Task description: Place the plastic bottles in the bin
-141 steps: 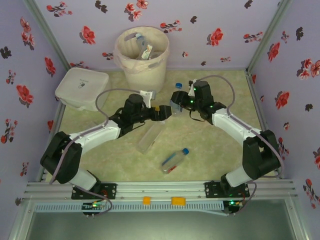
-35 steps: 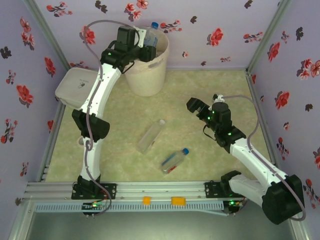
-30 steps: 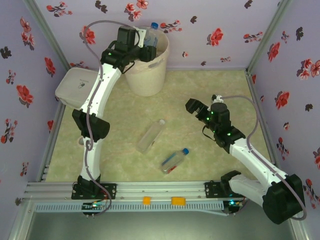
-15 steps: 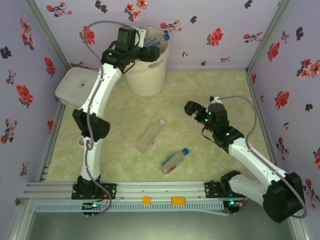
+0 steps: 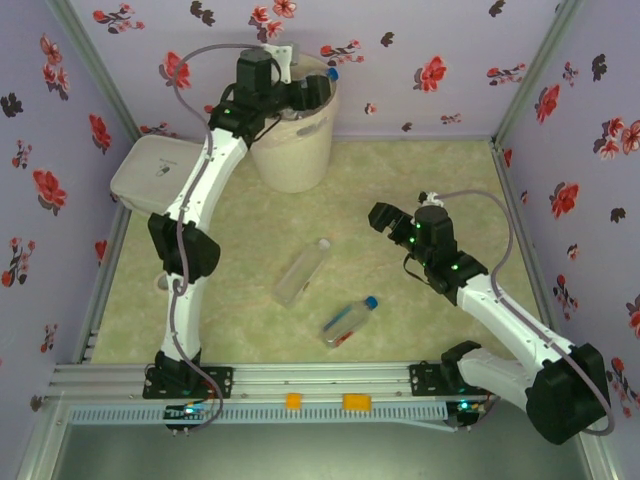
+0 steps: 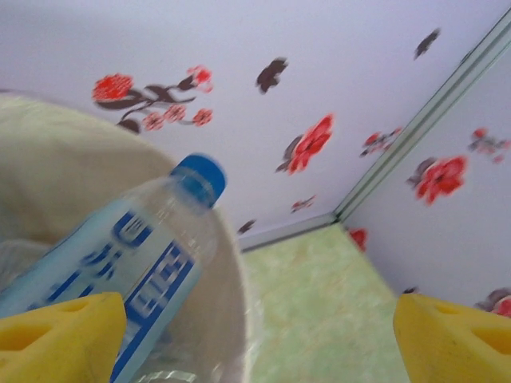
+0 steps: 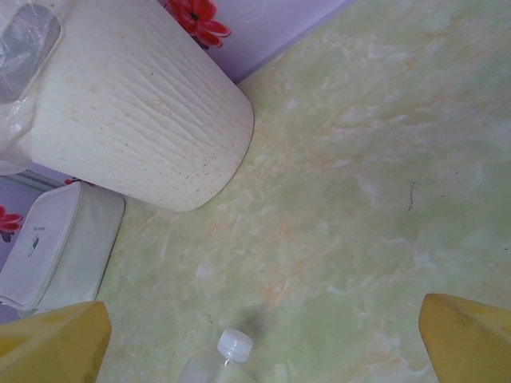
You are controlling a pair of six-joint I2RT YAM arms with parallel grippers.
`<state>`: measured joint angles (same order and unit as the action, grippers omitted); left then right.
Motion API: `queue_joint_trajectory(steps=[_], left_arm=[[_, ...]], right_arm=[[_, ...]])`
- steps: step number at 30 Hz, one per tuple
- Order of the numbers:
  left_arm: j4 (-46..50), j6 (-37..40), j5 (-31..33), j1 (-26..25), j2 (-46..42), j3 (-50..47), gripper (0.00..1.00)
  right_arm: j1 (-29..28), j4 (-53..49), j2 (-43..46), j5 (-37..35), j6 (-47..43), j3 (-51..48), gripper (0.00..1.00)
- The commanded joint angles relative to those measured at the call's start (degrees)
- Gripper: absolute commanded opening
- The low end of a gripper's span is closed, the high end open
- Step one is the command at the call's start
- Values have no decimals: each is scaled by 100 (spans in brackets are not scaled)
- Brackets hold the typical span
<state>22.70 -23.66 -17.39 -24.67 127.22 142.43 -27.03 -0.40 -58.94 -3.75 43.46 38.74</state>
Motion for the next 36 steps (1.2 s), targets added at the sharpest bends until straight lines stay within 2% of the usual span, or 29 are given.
queue_joint_trajectory(steps=[1, 8, 13, 16, 24, 30, 36], left_arm=[[-1188, -949, -454, 139, 340, 121, 87], [-1353, -1386, -403, 232, 802, 287, 87], [-817, -1102, -26, 352, 800, 294, 87], [-262, -662, 427, 381, 647, 318, 87], [374, 132, 757, 384, -86, -138, 88], [494, 391, 855, 392, -533, -347, 90], [644, 521, 888, 388, -1035, -670, 97]], right_arm=[[-31, -102, 35, -245, -130, 194, 100], [-31, -469, 217, -427, -291, 261, 100], [-31, -706, 409, -657, -364, 214, 100], [-31, -762, 469, -703, -396, 174, 99], [-31, -804, 318, -678, -399, 144, 100], [-34, -855, 120, -568, -443, 298, 100], [-72, -1003, -62, -424, -413, 404, 100]])
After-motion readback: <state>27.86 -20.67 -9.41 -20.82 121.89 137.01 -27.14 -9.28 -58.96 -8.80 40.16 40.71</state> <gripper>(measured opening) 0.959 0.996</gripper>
